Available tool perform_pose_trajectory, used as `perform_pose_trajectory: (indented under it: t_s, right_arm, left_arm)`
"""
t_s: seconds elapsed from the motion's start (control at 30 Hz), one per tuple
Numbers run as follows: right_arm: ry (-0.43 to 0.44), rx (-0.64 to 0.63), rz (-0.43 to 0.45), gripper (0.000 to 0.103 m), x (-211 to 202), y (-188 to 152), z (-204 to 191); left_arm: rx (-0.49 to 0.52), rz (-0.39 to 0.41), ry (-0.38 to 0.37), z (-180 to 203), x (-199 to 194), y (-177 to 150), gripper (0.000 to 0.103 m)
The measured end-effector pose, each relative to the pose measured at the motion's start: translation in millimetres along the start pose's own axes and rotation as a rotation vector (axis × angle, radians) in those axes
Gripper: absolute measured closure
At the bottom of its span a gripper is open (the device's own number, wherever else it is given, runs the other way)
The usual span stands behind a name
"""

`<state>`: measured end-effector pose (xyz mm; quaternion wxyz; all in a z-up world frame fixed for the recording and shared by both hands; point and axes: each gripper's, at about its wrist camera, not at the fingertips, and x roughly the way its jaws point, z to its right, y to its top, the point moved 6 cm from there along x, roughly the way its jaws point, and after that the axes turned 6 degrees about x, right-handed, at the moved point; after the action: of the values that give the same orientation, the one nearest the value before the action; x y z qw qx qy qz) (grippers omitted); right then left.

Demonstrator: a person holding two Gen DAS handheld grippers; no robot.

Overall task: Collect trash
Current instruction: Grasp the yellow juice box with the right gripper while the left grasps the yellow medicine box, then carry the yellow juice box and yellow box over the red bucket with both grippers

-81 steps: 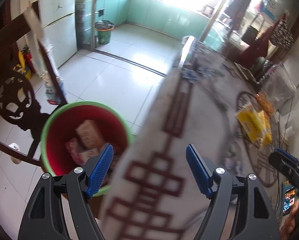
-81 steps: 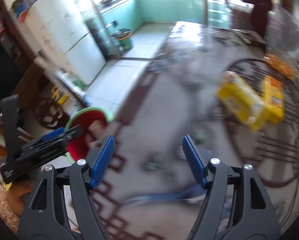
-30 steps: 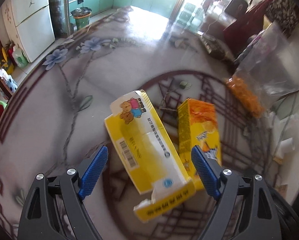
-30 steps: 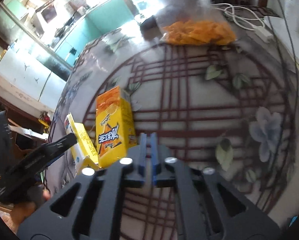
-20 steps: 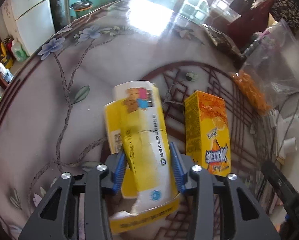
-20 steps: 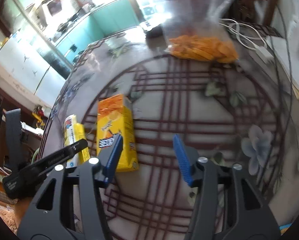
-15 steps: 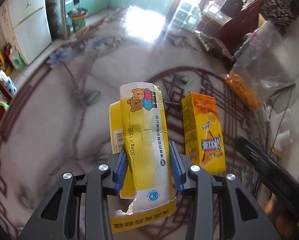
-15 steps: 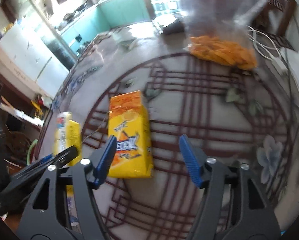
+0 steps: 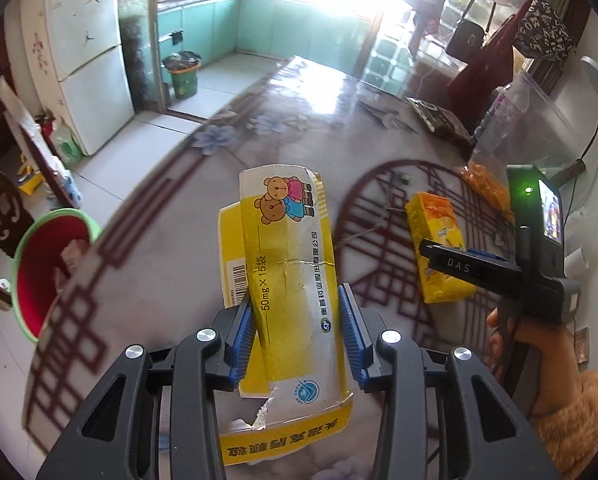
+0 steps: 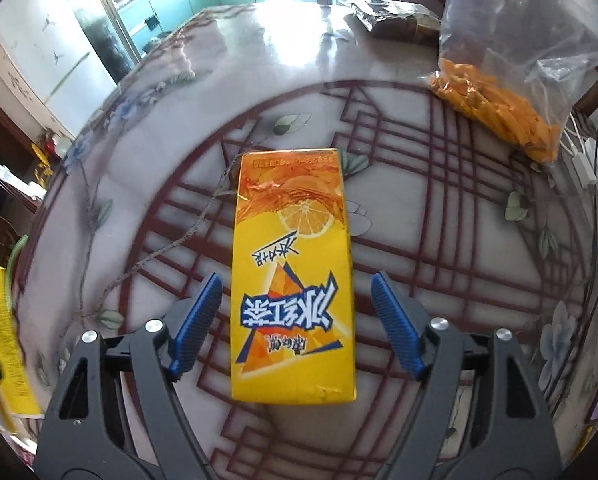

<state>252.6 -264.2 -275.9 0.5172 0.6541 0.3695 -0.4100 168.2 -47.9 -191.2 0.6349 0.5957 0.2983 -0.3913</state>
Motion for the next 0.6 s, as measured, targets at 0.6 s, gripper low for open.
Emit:
perform_pose_trajectory:
  t_s: [0.6]
  right_arm:
    - [0.058,0.015,0.116,0.048,-83,-38,-12]
  left_arm:
    - [-0.008,0.023,-0.007,-25,-24,-15,0.066]
